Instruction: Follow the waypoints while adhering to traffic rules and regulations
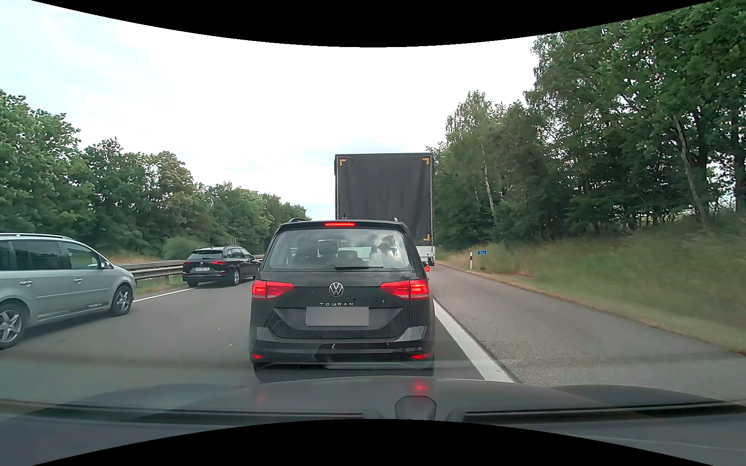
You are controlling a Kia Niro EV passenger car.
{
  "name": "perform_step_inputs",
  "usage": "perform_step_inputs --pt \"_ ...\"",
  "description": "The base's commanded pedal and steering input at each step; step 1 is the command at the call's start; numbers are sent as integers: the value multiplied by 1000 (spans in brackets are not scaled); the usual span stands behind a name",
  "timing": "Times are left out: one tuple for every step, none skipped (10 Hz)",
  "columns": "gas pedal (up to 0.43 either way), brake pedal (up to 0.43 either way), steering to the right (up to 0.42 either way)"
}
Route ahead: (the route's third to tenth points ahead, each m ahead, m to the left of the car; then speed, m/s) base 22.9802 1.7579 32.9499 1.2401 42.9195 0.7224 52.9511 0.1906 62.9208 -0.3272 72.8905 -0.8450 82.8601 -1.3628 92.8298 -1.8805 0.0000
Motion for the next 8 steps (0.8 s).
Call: perform_step_inputs --pt "0 244 -1" --pt "0 244 -1" --pt "0 244 -2" --pt "0 244 -2" --pt "0 244 -2" --pt "0 244 -2" --pt "0 244 -2" --pt "0 244 -1"
